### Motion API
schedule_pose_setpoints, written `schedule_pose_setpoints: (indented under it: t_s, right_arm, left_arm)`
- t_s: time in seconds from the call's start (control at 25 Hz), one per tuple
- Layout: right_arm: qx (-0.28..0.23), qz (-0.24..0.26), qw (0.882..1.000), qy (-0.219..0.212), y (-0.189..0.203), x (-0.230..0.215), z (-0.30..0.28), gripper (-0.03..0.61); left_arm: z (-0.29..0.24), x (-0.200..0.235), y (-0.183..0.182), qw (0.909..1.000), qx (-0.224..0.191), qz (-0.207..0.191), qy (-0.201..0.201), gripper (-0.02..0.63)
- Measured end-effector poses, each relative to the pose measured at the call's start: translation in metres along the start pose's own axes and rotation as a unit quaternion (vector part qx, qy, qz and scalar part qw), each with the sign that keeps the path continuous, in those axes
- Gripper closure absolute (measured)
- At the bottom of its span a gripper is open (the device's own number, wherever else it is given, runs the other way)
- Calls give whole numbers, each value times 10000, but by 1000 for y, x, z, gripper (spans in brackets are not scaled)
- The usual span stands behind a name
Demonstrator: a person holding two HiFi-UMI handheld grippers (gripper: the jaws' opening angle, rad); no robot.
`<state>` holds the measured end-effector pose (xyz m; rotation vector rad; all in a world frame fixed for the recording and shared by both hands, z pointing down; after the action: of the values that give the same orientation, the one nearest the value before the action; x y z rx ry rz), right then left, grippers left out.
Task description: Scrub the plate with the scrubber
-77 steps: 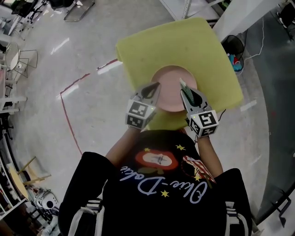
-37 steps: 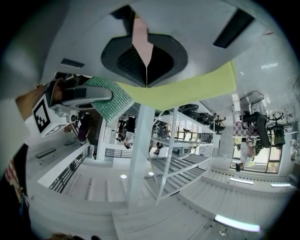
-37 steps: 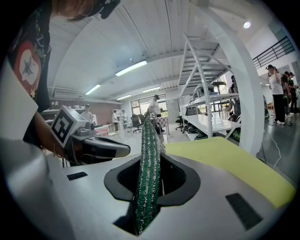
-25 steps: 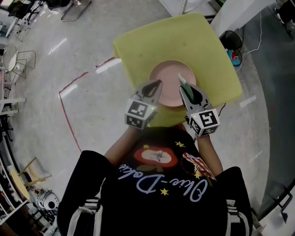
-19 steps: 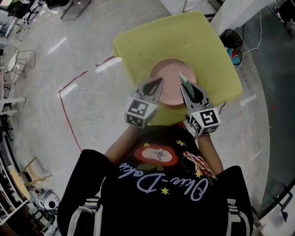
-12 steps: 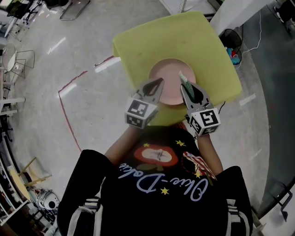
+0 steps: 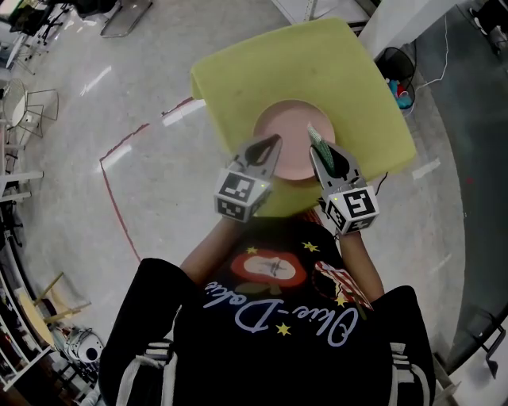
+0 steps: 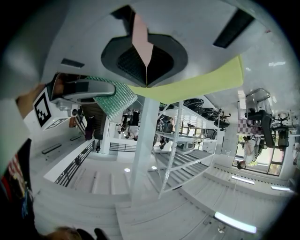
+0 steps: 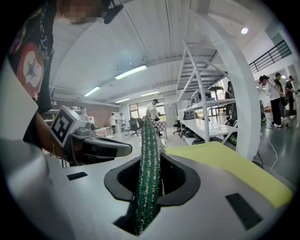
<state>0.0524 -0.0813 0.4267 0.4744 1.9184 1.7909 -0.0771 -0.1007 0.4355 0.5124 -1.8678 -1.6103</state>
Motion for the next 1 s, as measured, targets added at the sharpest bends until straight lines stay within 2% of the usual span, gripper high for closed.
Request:
schedule_pose_setpoints:
  t_s: [0.32,0.48,1.0]
  right_arm:
    - [-81,11,10000,-6,3,-3,2,515]
    - [-294,-114,9995,80,-3,-8,7,515]
    - [-658,17,9978,-96,-32,-1,5,515]
  left_arm:
    - [-3,-2,2,10000,-6,12,6,607]
    - [-5,-4,-2,10000,-64,50,15,607]
    - [-8,-13,-34,9986,-451,101,252,607]
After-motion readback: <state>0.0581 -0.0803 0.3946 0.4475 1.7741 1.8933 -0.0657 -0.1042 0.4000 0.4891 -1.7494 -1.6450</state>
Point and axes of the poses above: the fingertips, and each gripper's own axes: z backward along the fingers, x to its left, y out of its underside, the point moved 4 cm from there along z, backward along the fingers, and after that the axes turned 14 degrees about -x, right-handed, at the moved point
